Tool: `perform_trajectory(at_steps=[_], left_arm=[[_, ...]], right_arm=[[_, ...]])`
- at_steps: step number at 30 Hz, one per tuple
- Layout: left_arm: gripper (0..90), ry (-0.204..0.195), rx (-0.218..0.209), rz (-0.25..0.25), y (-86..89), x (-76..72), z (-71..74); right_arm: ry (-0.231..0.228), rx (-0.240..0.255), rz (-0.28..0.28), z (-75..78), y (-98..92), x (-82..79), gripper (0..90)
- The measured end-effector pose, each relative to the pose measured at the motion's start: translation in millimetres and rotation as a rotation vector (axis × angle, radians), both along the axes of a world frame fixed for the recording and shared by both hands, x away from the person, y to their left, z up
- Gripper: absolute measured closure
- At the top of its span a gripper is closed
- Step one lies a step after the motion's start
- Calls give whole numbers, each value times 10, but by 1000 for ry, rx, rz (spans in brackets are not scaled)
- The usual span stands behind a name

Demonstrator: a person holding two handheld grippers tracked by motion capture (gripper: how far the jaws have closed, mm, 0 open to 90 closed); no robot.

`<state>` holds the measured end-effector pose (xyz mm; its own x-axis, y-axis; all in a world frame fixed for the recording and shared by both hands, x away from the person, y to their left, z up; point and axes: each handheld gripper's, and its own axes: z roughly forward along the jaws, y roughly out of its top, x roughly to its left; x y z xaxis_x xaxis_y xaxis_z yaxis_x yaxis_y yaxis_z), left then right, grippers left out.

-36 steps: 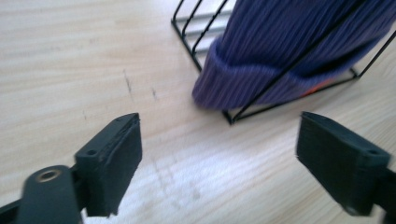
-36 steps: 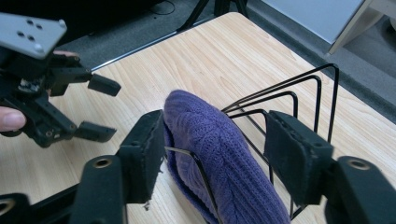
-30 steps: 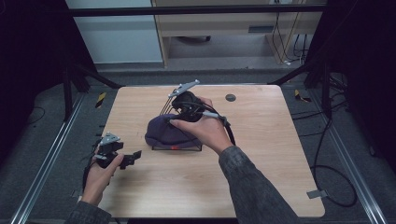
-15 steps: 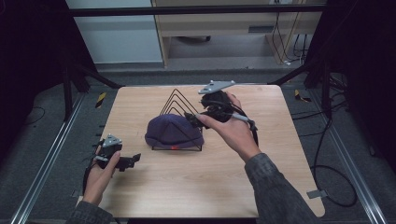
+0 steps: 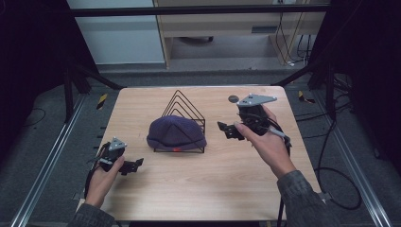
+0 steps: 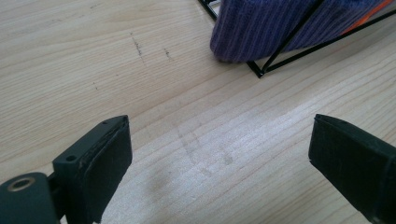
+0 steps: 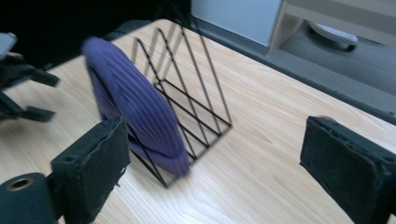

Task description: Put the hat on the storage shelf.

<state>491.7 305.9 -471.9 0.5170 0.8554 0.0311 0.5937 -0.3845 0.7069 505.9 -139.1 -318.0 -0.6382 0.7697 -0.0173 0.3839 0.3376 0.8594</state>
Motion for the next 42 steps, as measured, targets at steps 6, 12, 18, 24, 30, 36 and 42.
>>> perform_trajectory(at_steps=[6,12,18,24,30,36,42], left_arm=[[56,0,7,-3,1,-2,-5],[56,3,6,-7,5,7,-9],[56,2,4,-2,-1,-2,-15],[56,8,8,-7,-18,2,-27],[56,14,11,-2,-8,5,-31],[56,28,28,2,-1,5,-44],[57,65,44,17,13,23,-83]], right_arm=[[3,-9,-49,-118,-308,-66,115],[13,-23,-84,-304,-572,-139,124],[39,-56,-122,-559,-813,-225,134],[84,-58,-142,-863,-991,-341,137],[140,-59,-162,-1189,-1084,-426,137],[186,-56,-170,-1431,-1115,-437,141],[208,-50,-183,-1617,-1095,-399,151]])
